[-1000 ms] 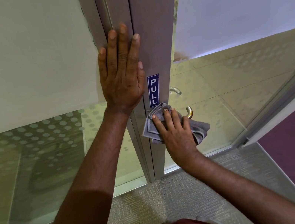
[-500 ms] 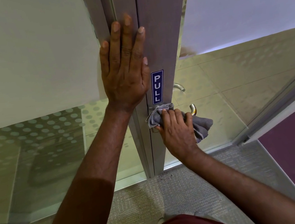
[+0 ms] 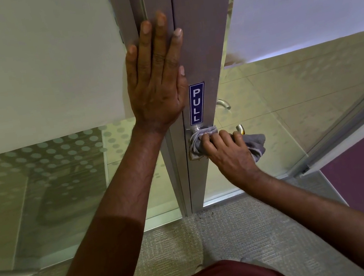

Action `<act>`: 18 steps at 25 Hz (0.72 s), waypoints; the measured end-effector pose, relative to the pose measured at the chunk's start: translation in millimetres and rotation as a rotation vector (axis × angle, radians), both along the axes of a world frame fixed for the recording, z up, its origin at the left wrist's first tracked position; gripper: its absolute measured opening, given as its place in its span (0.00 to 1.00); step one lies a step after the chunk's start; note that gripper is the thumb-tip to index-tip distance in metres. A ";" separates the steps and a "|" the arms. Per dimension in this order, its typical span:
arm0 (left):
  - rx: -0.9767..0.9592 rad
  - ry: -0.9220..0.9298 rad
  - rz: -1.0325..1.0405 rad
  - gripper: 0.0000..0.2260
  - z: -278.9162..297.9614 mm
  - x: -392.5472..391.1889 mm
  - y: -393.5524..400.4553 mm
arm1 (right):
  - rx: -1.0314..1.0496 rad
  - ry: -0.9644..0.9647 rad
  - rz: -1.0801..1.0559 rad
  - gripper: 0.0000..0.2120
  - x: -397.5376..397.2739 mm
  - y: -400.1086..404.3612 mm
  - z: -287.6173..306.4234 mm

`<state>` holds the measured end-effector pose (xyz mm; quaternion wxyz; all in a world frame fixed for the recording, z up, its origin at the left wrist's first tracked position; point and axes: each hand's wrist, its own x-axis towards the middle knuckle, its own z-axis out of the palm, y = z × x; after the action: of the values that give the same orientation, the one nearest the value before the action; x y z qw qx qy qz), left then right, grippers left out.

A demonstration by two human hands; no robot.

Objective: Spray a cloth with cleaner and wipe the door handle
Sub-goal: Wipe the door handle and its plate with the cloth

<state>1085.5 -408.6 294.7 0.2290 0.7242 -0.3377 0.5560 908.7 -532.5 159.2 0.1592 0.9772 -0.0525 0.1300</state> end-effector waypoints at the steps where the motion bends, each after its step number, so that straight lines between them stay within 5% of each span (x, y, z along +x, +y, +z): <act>1: -0.002 0.000 0.000 0.23 0.3 -0.2 0.4 | -0.014 -0.007 0.030 0.30 -4.8 -7.8 -0.2; 6: -0.004 0.002 -0.002 0.24 -0.2 -0.3 -0.1 | -0.010 0.017 0.051 0.29 -20.5 -36.4 5.6; 15: -0.022 0.007 0.015 0.23 -2.8 0.5 -3.7 | 0.078 0.123 -0.259 0.20 21.5 30.8 22.3; 18: -0.020 0.009 0.023 0.23 -2.6 0.4 -3.1 | 0.192 0.105 -0.340 0.25 44.7 30.7 32.2</act>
<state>1085.9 -411.8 292.1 0.2314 0.7282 -0.3227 0.5586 953.4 -501.8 191.4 0.0876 0.9704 -0.2204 0.0446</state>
